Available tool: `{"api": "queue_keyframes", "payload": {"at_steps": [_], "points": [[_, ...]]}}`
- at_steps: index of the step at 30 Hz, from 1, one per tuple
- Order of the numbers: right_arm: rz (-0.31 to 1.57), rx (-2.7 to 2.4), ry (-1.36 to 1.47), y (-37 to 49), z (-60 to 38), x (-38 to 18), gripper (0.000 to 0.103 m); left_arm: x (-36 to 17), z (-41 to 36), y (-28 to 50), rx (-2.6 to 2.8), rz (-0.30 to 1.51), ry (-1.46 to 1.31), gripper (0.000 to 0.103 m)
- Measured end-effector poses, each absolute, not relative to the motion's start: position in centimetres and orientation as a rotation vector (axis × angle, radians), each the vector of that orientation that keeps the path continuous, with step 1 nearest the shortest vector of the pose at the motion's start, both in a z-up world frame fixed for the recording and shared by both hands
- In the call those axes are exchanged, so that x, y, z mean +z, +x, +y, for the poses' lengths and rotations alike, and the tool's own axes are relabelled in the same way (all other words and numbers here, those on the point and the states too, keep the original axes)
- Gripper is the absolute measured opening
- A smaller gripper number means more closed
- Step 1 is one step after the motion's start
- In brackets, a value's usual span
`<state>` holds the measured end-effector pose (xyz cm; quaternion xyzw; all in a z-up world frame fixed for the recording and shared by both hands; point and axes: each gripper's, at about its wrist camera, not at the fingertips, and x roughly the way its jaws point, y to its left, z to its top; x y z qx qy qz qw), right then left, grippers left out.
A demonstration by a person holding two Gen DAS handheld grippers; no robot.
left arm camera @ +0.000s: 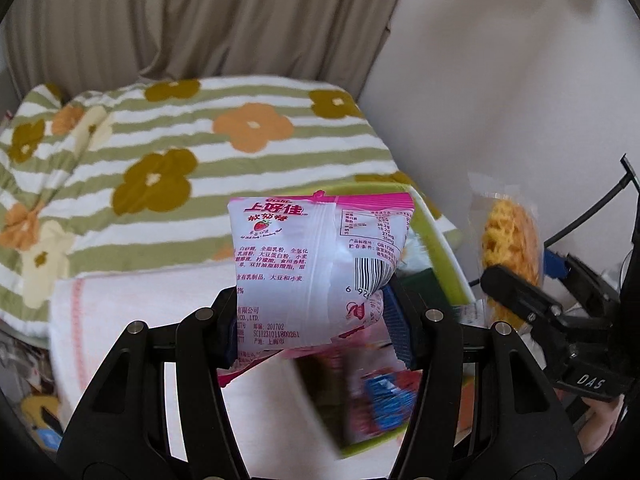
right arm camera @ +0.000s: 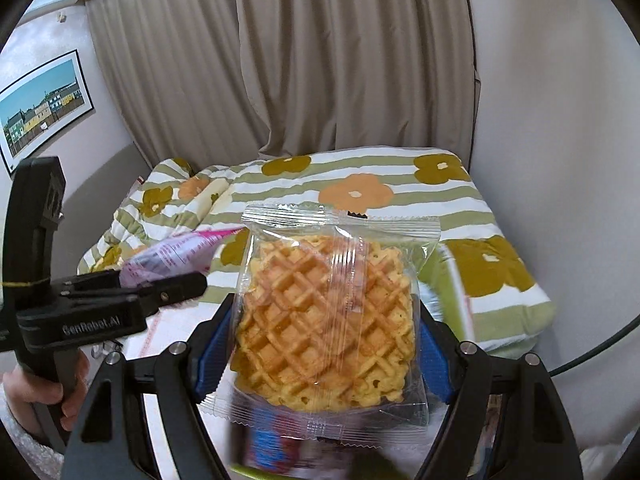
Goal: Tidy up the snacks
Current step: 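Carry both packets over the yellow box and open both tools to drop them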
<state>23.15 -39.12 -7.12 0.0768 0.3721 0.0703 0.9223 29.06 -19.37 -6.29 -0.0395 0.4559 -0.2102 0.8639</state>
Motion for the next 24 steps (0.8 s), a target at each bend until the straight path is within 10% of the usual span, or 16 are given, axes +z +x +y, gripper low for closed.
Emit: {"api": "queue_keyframes", "payload": {"at_steps": [11, 14, 17, 24], "points": [[0.816, 0.152, 0.232, 25.6, -44.9, -9.1, 0.076, -11.1, -26.2, 32.1, -0.431, 1.063, -0.016, 0.054], [0.828, 0.153, 0.247, 26.4, -45.5, -9.6, 0.076, -11.3, -27.2, 32.8, -0.421, 1.069, 0.017, 0.065], [0.837, 0.154, 0.268, 27.1, -46.0, -10.0, 0.076, -10.8, -27.5, 32.9, -0.407, 1.036, 0.052, 0.102], [0.854, 0.172, 0.291, 28.2, -46.5, -10.6, 0.076, -9.7, -25.2, 31.9, -0.382, 1.003, 0.067, 0.103]]}}
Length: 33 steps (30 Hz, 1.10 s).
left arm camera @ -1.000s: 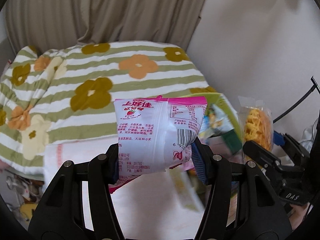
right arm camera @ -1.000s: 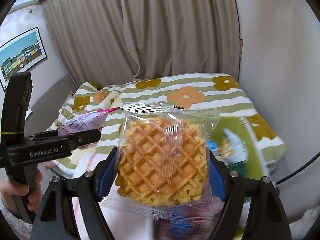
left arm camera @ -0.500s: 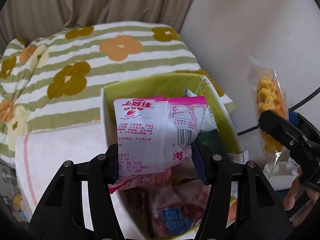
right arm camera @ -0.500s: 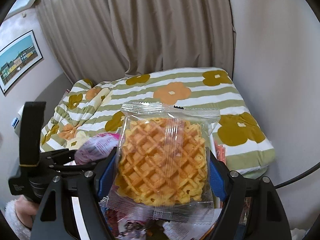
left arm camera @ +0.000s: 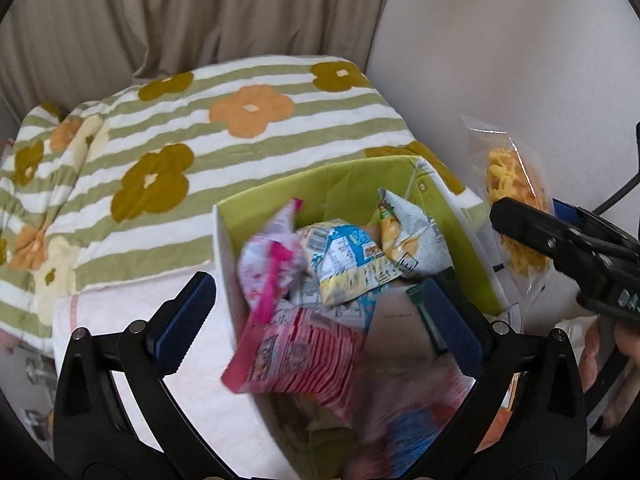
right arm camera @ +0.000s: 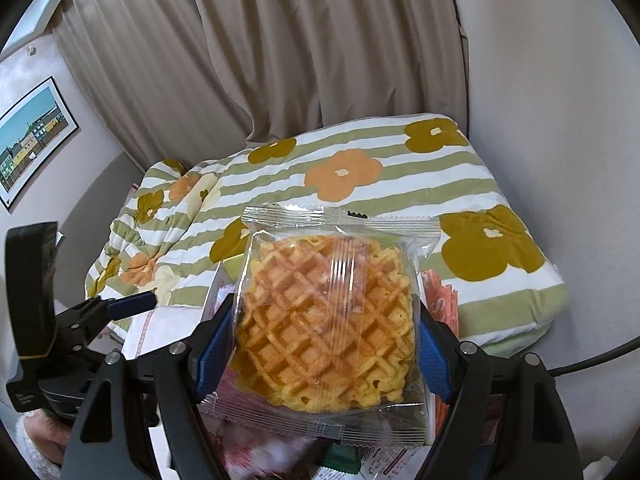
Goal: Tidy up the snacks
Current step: 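Carry both packets over the yellow box and open both tools to drop them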
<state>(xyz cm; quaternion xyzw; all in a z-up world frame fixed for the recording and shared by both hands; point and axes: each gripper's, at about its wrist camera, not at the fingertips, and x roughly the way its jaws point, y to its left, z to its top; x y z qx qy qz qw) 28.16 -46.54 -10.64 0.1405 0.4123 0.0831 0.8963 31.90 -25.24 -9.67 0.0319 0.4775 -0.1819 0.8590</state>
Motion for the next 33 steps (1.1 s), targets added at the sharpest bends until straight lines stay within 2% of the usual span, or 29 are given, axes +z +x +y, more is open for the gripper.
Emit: {"api": "queue_keyframes", "payload": {"at_steps": [12, 13, 15, 16, 25, 33], "points": [[0.915, 0.235, 0.251, 30.5, -45.3, -11.3, 0.077, -8.3, -21.9, 30.4, -0.299, 0.971, 0.036, 0.103], [0.92, 0.246, 0.245, 30.8, -45.1, -11.5, 0.079, -8.3, -21.7, 30.1, -0.29, 0.967, 0.038, 0.103], [0.908, 0.257, 0.226, 31.1, -44.7, -11.7, 0.099, -8.3, -21.3, 29.7, -0.263, 0.963, 0.044, 0.103], [0.903, 0.257, 0.222, 31.2, -44.7, -11.8, 0.103, -8.4, -21.1, 29.4, -0.245, 0.965, 0.045, 0.103], [0.959, 0.253, 0.247, 28.9, -44.3, -13.9, 0.103, -9.5, -19.3, 25.9, -0.176, 0.974, 0.04, 0.103], [0.829, 0.206, 0.189, 23.6, -42.4, -8.2, 0.103, -4.0, -17.2, 21.2, -0.182, 0.831, 0.054, 0.103]]}}
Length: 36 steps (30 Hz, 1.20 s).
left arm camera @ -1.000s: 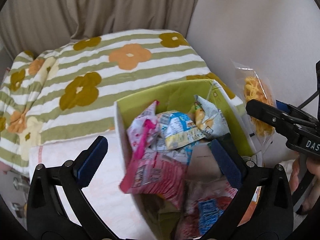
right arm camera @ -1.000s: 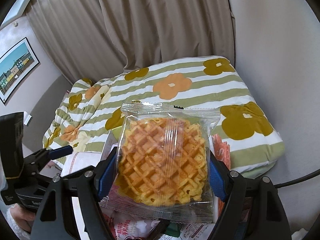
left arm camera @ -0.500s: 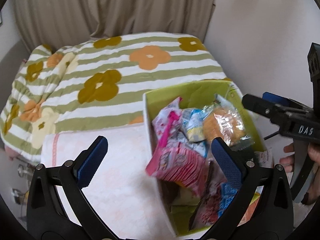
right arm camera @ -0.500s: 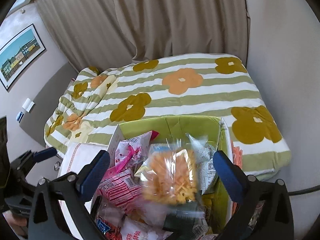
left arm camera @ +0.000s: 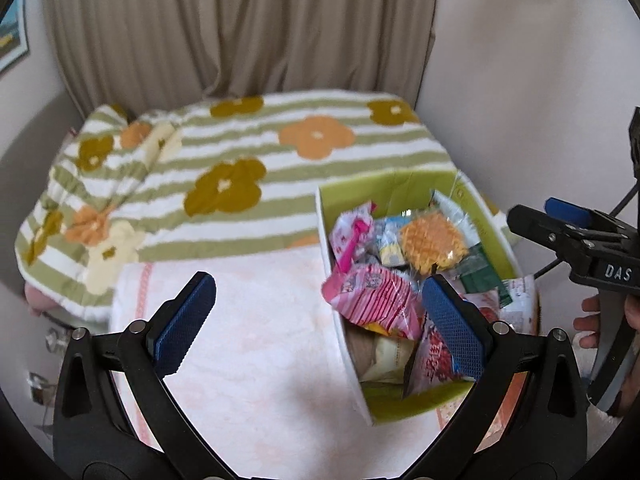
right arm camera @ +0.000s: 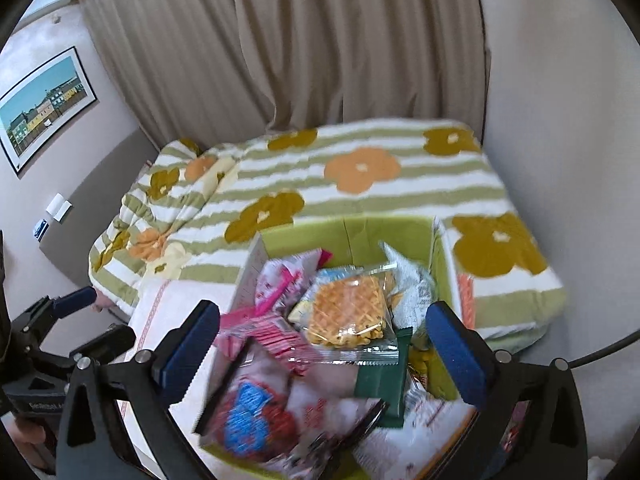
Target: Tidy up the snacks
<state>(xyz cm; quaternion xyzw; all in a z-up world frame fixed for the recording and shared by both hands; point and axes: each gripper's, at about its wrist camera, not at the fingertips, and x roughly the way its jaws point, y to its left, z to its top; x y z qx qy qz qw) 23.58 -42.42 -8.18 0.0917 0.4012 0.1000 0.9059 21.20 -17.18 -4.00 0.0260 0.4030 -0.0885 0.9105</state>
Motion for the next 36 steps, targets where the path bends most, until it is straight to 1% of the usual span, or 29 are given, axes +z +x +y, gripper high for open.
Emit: {"api": "queue_keyframes", "payload": {"at_steps": [5, 8, 11, 16, 25, 36], "points": [[0.73, 0.146, 0.125, 18.0, -39.5, -3.9, 0.103, -0.2, -14.2, 16.9, -0.169, 0.732, 0.04, 0.103], [0.68, 0.117, 0.099, 14.9, -37.5, -2.3, 0.103, 1.4, -12.2, 13.9, -0.141, 0.67, 0.043, 0.103], [0.649, 0.087, 0.096, 12.2, -35.8, -1.7, 0.103, 2.1, -10.3, 10.8, -0.101, 0.616, 0.046, 0.103], [0.605, 0.055, 0.093, 8.5, -33.9, -2.1, 0.103, 1.7, -7.9, 6.7, -0.107, 0.561, 0.036, 0.103], [0.576, 0.039, 0.094, 5.8, -32.1, -2.7, 0.102, 0.8, -7.0, 3.9, -0.115, 0.543, 0.037, 0.103], [0.572, 0.029, 0.089, 5.3, -31.8, -2.9, 0.102, 1.2, -6.9, 3.9, -0.113, 0.512, 0.021, 0.103]]}}
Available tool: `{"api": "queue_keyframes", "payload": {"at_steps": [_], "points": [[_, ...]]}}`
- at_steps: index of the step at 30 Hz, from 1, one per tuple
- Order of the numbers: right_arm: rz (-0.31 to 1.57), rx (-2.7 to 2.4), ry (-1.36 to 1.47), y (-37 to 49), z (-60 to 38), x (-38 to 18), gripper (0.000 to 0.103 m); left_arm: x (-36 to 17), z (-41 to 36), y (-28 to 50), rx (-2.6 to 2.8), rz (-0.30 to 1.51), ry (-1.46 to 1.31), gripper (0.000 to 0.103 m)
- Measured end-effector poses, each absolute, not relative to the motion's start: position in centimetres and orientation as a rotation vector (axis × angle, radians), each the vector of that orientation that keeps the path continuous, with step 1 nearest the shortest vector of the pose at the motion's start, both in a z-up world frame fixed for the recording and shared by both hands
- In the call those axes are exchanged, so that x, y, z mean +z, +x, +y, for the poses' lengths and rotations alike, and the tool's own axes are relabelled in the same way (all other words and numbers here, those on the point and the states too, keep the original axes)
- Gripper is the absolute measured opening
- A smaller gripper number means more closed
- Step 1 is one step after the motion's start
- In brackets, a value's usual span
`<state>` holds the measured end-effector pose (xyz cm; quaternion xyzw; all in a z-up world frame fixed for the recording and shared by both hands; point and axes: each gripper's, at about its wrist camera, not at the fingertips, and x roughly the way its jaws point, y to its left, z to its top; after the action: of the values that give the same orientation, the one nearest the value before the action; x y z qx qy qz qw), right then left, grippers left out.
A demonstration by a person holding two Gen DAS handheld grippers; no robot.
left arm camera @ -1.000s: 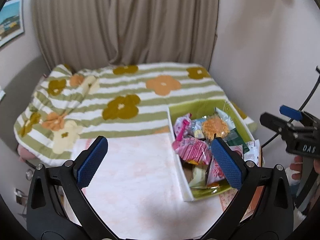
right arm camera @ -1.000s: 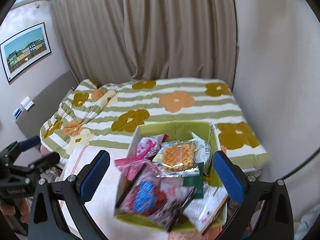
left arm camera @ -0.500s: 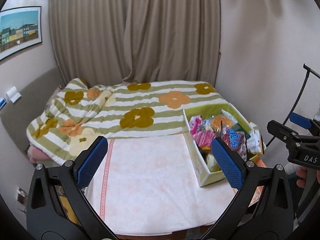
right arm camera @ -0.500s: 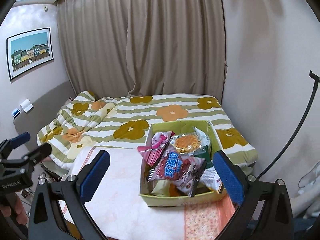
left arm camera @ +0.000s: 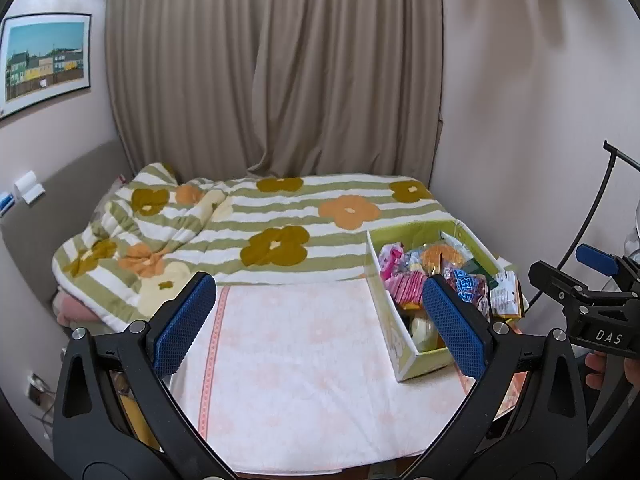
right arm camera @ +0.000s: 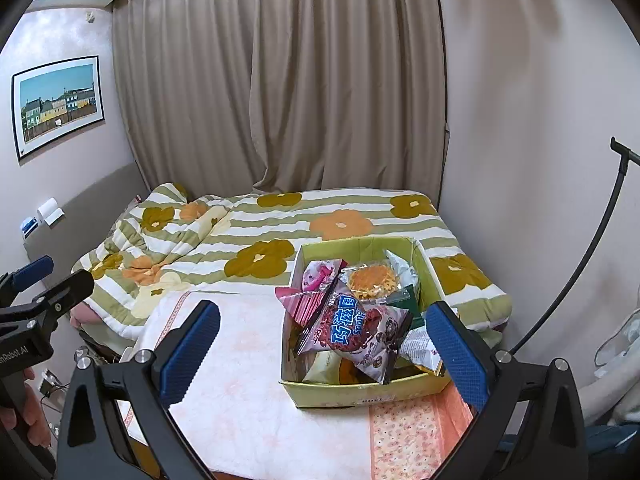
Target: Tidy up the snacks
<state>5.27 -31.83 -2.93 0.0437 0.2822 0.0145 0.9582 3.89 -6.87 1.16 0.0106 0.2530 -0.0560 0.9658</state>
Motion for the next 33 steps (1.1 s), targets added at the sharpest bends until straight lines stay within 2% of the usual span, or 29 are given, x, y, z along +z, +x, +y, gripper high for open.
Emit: {"api": "queue_keyframes", "payload": {"at_steps": [33], "points": [[0.573, 0.025, 0.078, 5.63, -31.2, -2.9, 0.102, 1.22, -6.32, 4.28, -0.109, 0.517, 0.006, 0.103]]}}
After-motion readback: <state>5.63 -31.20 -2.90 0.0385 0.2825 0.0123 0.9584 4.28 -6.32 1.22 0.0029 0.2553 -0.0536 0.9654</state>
